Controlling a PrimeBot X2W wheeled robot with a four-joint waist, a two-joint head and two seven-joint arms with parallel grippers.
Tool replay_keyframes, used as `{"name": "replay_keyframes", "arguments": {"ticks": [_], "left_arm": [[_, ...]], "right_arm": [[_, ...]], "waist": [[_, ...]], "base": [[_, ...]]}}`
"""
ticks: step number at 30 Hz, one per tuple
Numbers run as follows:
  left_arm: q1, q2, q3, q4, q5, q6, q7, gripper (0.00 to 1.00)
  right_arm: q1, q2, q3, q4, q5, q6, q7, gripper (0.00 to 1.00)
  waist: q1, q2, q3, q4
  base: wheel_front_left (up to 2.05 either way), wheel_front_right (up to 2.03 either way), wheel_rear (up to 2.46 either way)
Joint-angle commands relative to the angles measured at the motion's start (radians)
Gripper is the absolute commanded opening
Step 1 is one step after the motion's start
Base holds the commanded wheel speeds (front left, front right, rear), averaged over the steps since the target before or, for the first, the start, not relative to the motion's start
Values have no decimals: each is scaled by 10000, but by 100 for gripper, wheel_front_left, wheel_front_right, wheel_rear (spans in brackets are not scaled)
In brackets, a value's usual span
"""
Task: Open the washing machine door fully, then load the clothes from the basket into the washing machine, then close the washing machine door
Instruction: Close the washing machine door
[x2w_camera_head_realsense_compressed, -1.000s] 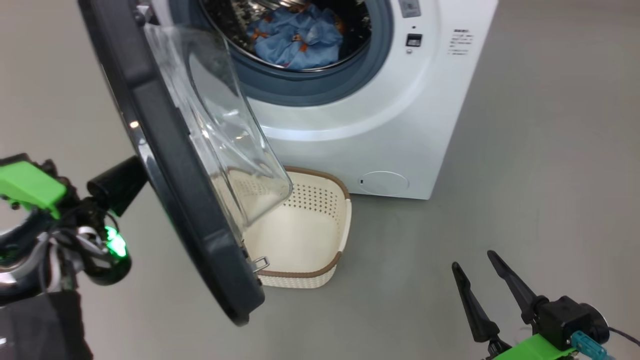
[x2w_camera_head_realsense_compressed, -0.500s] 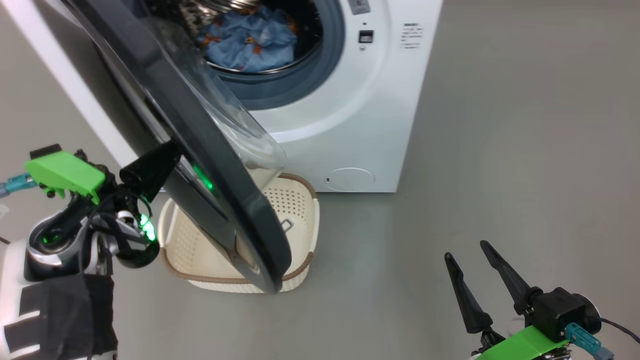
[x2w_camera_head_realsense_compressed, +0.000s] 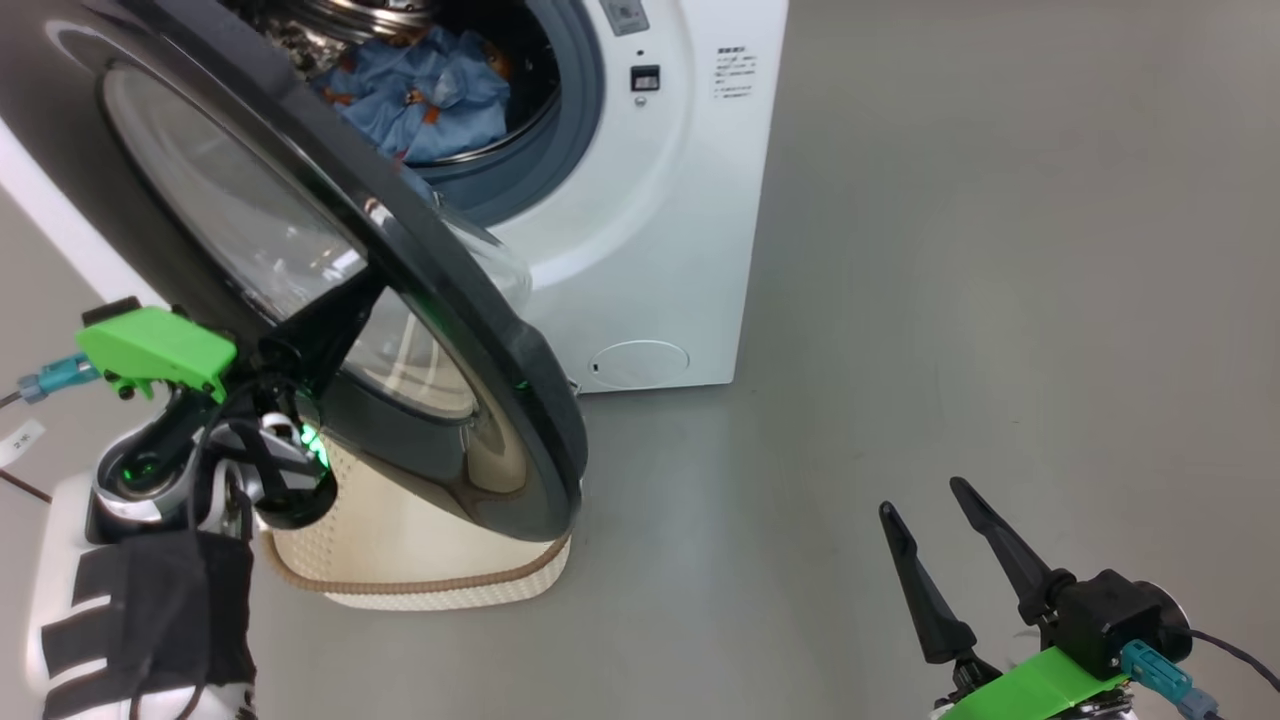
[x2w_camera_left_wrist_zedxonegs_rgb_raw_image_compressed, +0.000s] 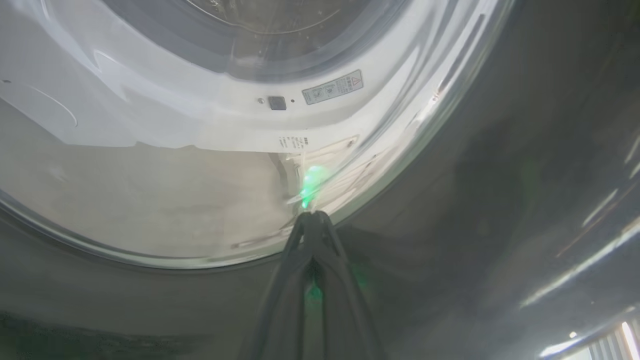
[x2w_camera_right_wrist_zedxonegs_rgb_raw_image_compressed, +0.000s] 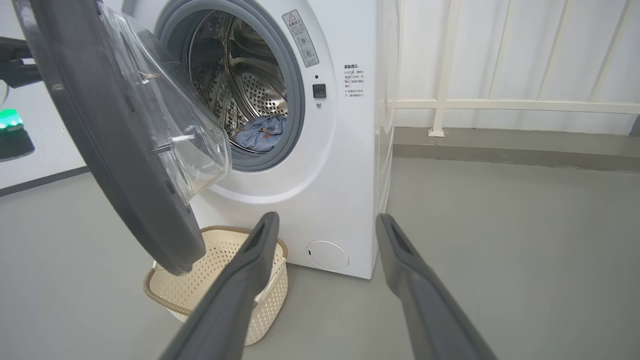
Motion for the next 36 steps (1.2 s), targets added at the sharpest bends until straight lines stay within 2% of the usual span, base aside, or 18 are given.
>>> {"name": "replay_keyframes", "arguments": {"ticks": [1,11,21,23,25,26,31,32,33,36], "left_arm": [[-459,232,186,-215,-12,-127,11,0],[-581,335,191,590,151,-508,-166,0],[211,1257,-138,159,1590,-1323,-1135,0],[557,1405,-224,-208,1898,-1464,-1349,27],[951,1621,-423,-711,2429,-1602,-1660,69],[1397,1811,-753,-1243,3164,-1717,-2122,100],[2596,2354,-1842,-2529,5809,-1834,-3968,100],[2596,2354,-1842,-2529,5809,-1834,-3968,100],[3072,2448,-2163,-2847,6903,-1719,-4846,100],[3725,2475,-2674,-3043,8361,-1340,-5951,100]], "right_arm": [[-230,-53,238,-207,106,16,-48,100],[-108,-4,276,-189,111,16,-48,100],[118,22,106,-216,86,16,-48,100],[185,38,42,-222,72,16,-48,100],[258,65,-45,-247,56,16,-48,100],[349,90,-138,-275,35,16,-48,100],[528,136,-347,-343,-5,16,-48,100],[528,136,-347,-343,-5,16,-48,100],[588,148,-439,-373,-20,16,-48,100],[661,141,-572,-410,-42,16,-48,100]], "waist": [[0,0,-59,-89],[0,0,-287,-318],[0,0,-498,-294],[0,0,-575,-264],[0,0,-646,-215],[0,0,-719,-145],[0,0,-879,-9],[0,0,-879,-9],[0,0,-914,33],[0,0,-942,99]], "base": [[0,0,0],[0,0,0],[0,0,0],[0,0,0],[0,0,0],[0,0,0],[0,0,0],[0,0,0],[0,0,0],[0,0,0]]}}
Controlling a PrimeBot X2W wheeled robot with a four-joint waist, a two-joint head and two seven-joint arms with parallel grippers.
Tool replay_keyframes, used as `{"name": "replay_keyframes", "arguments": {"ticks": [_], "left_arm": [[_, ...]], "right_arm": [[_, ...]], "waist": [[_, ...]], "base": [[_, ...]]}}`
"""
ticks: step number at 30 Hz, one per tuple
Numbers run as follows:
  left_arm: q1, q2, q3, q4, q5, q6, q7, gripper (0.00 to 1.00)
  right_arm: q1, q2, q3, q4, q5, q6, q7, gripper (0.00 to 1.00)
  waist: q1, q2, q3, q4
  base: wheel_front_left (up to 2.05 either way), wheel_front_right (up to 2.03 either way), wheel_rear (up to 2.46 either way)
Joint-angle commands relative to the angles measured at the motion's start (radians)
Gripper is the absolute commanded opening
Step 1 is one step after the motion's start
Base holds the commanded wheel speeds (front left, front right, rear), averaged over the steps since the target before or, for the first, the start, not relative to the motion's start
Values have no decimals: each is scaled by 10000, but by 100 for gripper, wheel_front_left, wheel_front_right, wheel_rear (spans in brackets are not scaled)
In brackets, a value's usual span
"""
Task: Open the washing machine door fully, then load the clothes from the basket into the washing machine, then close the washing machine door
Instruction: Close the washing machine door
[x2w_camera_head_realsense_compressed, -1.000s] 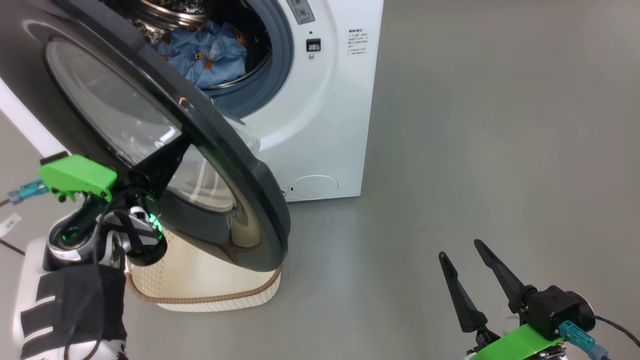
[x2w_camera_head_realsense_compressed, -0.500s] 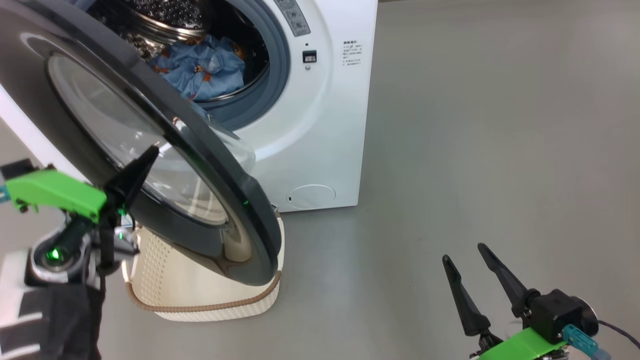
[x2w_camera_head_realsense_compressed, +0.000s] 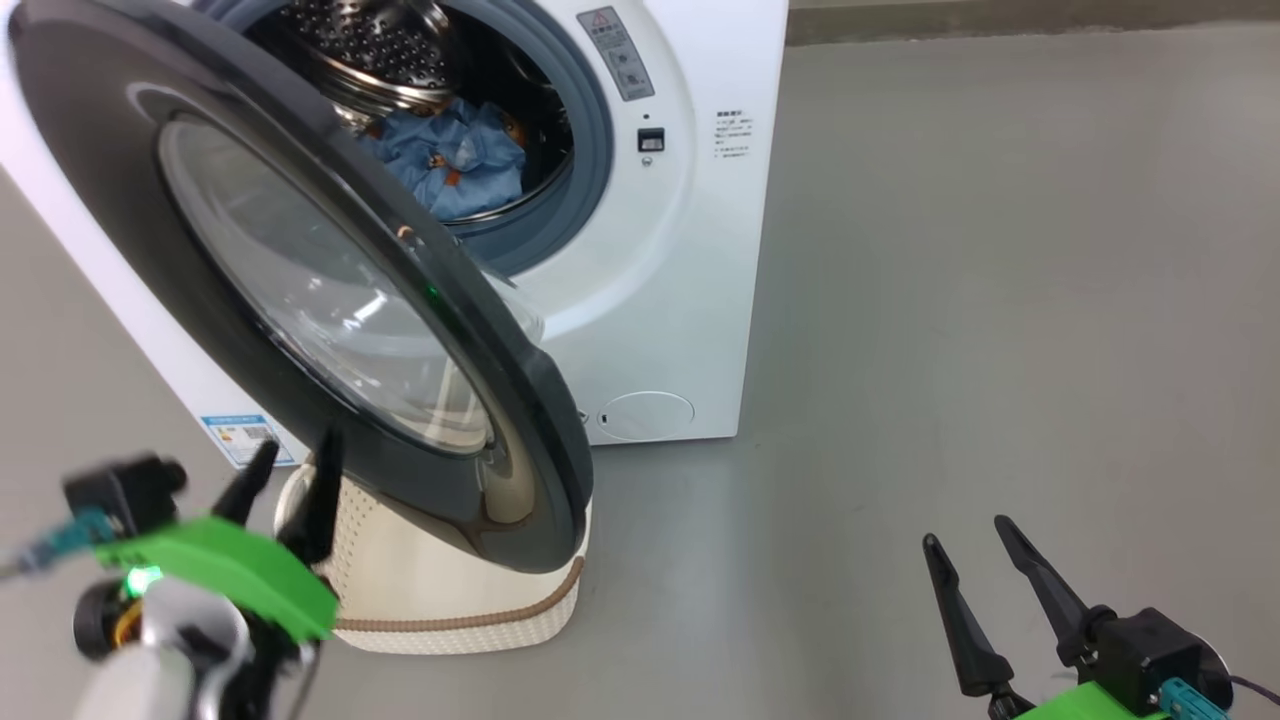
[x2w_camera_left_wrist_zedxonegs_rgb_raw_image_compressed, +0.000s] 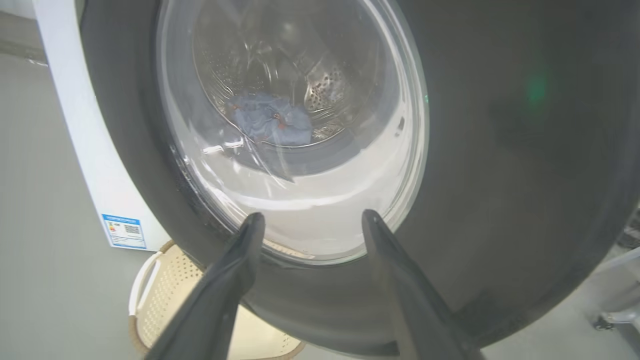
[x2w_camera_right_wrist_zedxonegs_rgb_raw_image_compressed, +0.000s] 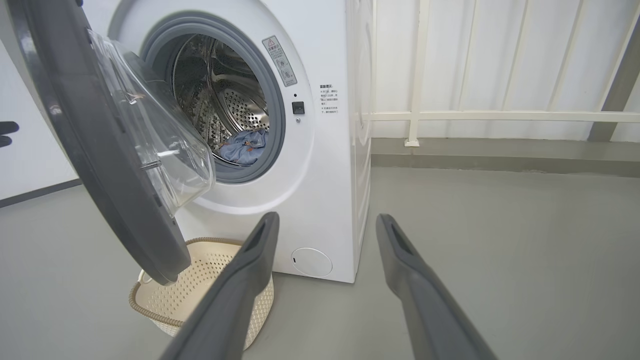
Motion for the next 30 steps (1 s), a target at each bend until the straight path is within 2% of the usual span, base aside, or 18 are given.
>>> {"name": "replay_keyframes", "arguments": {"ticks": [1,3,10,15,20,30], "left_arm": [[148,295,106,-303,672,261,-649,100],[311,233,13,-285,929,355,-970,100],[1280,-163,-415,342,2246,884,-3080,100],[1706,-241,-652,796,3230,1090,-3621,100],[2229,-543,-224,446,3871,1014,-3671,100],[3254,-1309,1039,-392,4925,399,-3675,100]], "right_arm": [[-64,-33,109,-302,-41,16,-48,100],[-49,-34,71,-312,-55,16,-48,100],[54,0,-118,-367,-128,16,-48,100],[149,-7,-254,-349,-168,16,-48,100],[195,-17,-411,-214,-268,16,-48,100],[473,97,-830,119,-551,16,-48,100]], "waist": [[0,0,-33,63],[0,0,-43,81],[0,0,-132,164],[0,0,-167,148],[0,0,-195,57],[0,0,-328,16]], "base": [[0,0,0],[0,0,0],[0,0,0],[0,0,0],[0,0,0],[0,0,0]]}}
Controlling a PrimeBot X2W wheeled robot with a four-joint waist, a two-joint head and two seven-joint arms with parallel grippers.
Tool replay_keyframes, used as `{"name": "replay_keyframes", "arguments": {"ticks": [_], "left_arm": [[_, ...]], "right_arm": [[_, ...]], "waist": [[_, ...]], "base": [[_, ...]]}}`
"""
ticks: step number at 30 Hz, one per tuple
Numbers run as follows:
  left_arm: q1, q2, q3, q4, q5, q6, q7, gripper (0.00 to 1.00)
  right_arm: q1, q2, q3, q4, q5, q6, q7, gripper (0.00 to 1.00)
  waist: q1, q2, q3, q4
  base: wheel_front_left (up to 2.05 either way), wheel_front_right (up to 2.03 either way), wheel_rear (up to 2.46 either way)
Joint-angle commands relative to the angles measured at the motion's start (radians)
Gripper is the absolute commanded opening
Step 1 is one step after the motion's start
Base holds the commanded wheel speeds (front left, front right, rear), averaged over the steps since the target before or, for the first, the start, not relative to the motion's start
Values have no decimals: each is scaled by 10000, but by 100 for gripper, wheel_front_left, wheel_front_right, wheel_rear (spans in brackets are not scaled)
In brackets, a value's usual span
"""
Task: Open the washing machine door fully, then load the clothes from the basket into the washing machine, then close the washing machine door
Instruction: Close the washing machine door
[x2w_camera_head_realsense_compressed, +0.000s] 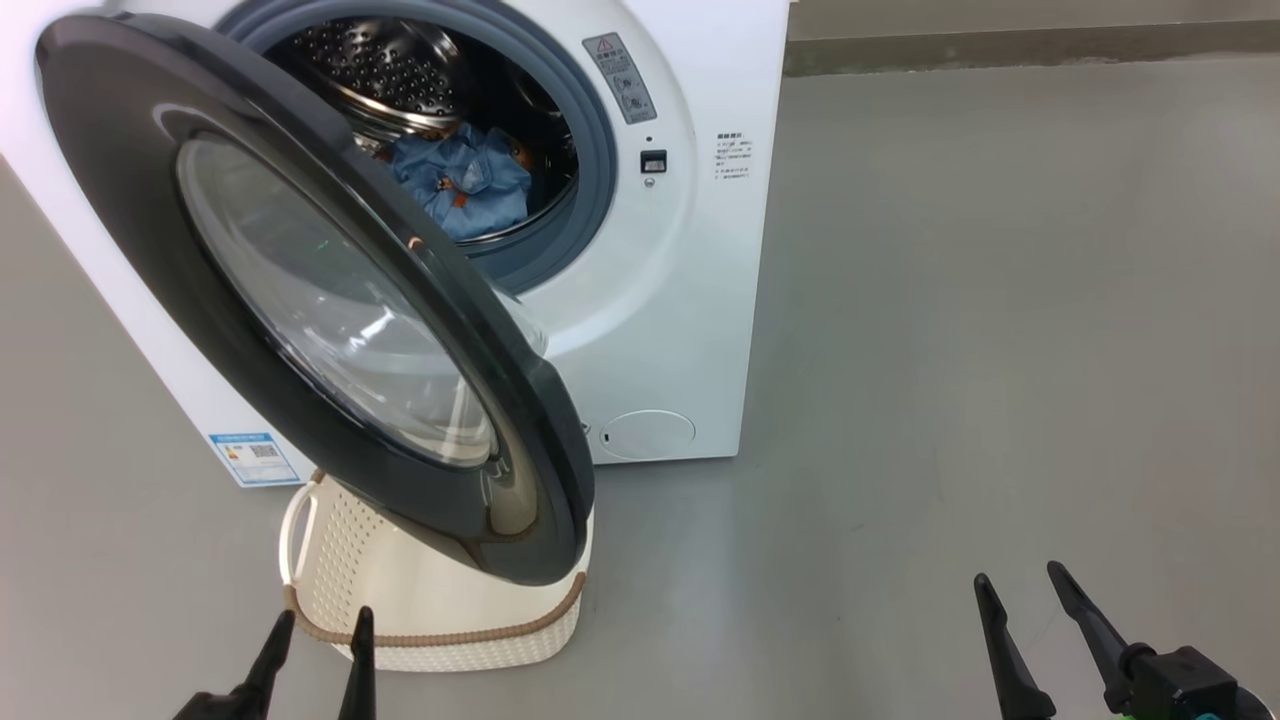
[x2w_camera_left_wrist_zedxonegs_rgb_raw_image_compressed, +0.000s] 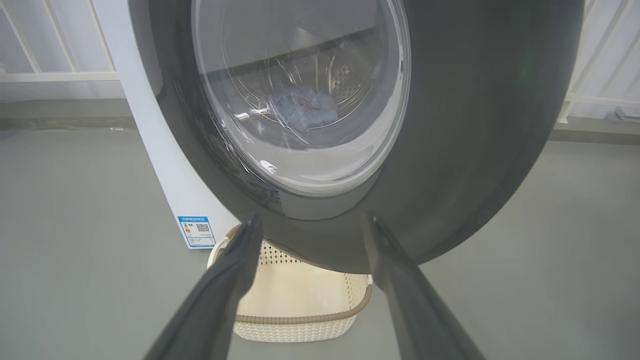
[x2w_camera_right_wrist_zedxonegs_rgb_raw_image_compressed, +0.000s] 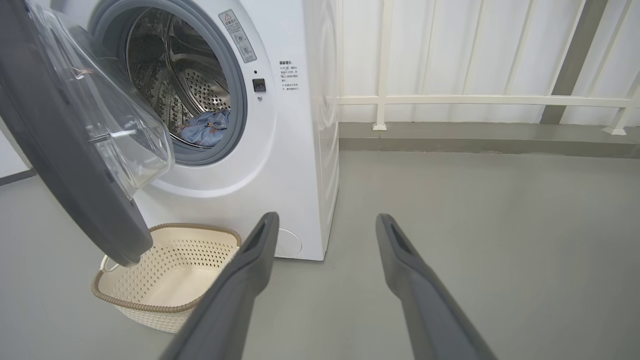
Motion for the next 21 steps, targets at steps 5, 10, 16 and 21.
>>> {"name": "replay_keyframes", "arguments": {"ticks": [5,10,16,21], "left_arm": [[-100,-179,732,-329,460,-268,-132,100],[-75,-329,986,-315,687,-434,-133,100],[-64,-443,1134,-291,848,-560,-133,100],[-52,-487,1144,-266,924,-617,-133,100]], "right_arm": [[-162,-105,211,-141,-119,16,-49,100],[-187,-149,237,-127,-131,16,-49,100],[-253,-198,276,-71,-144,16,-49,0],[-385,-240,354,-17,-146,16,-49,0]], "waist": [[0,0,-21,-16],[0,0,-76,-11],[0,0,-118,15],[0,0,-116,67]], "base": [[0,0,0],[0,0,0],[0,0,0],[0,0,0]]}}
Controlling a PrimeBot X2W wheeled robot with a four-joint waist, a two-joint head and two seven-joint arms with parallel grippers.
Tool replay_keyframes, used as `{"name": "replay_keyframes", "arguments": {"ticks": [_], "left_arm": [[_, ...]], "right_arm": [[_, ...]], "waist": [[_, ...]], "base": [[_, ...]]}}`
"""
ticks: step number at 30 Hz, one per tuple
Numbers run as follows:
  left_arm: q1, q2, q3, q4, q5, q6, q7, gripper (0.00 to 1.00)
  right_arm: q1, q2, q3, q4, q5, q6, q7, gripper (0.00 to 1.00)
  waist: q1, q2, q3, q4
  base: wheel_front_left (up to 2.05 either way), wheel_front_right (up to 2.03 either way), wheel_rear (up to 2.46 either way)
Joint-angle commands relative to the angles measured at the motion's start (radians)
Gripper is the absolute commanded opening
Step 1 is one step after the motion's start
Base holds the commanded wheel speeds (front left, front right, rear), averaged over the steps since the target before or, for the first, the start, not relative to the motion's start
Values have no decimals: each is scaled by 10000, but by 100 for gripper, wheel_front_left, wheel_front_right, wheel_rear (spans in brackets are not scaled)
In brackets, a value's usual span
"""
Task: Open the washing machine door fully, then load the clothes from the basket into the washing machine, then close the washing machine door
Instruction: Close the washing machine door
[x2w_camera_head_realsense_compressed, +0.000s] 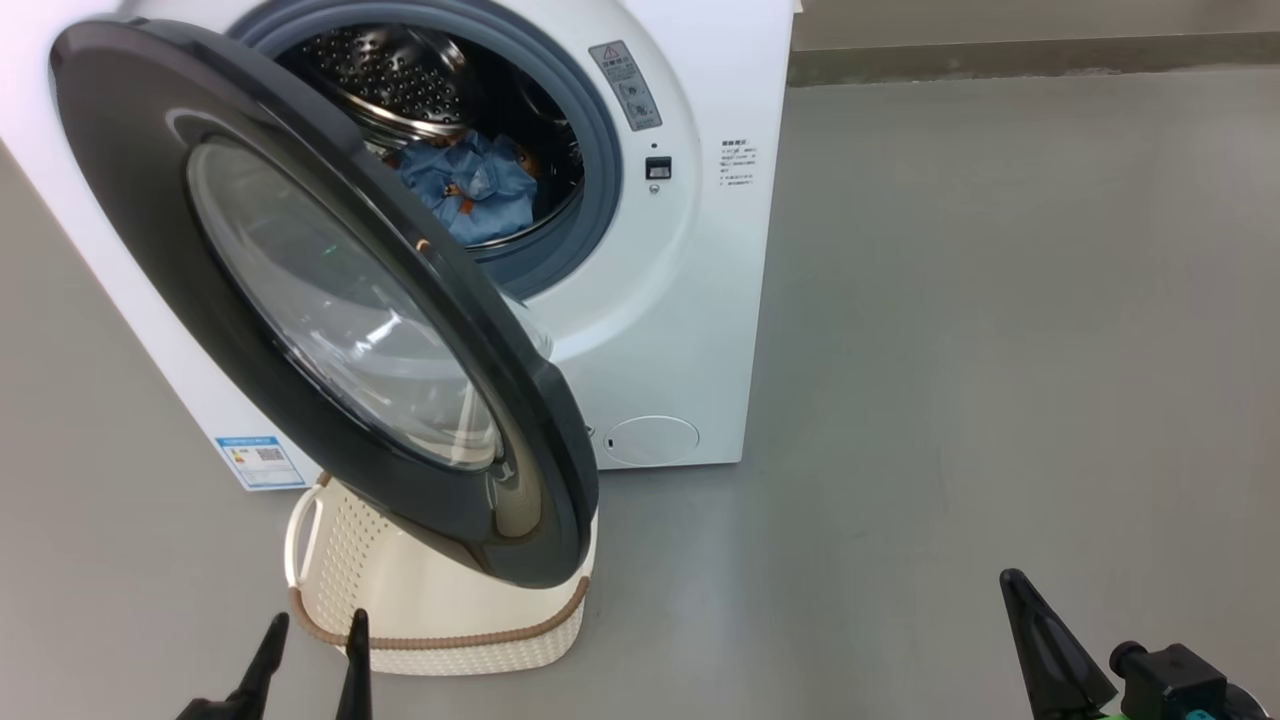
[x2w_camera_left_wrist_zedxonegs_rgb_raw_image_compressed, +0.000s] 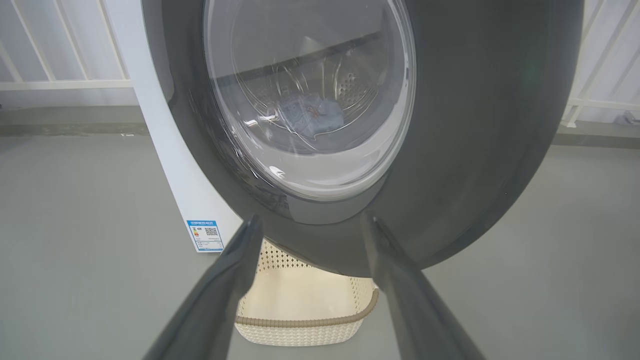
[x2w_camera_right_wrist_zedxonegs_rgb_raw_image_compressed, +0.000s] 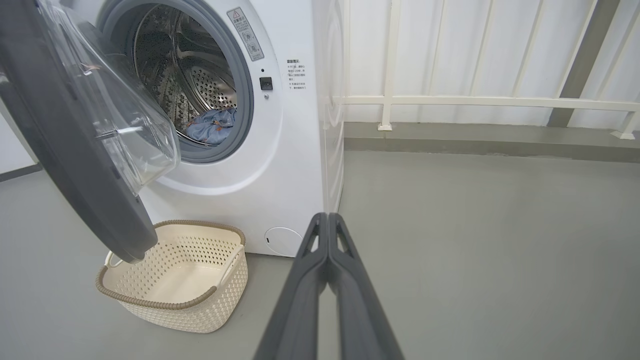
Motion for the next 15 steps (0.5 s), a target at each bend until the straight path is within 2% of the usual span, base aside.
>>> {"name": "replay_keyframes", "arguments": {"ticks": [1,8,15], "left_arm": [[-168,54,364,-221,141,-67,-133,100],[-94,18,458,-294,138,-106,-133,100],[-153,7,298,-276,6,-84,-133,100]], "right_arm": [[-371,-168,251,-208,-114,16,-49,0],[-1065,-22,499,-632,256,16,-49,0],[-2370,99,1201,-1991,713,16,-49,0]], "waist": [[0,-1,4,20],[0,-1,90,74],[0,-1,99,375]], "base": [[0,0,0],[0,0,0],[0,0,0]]}}
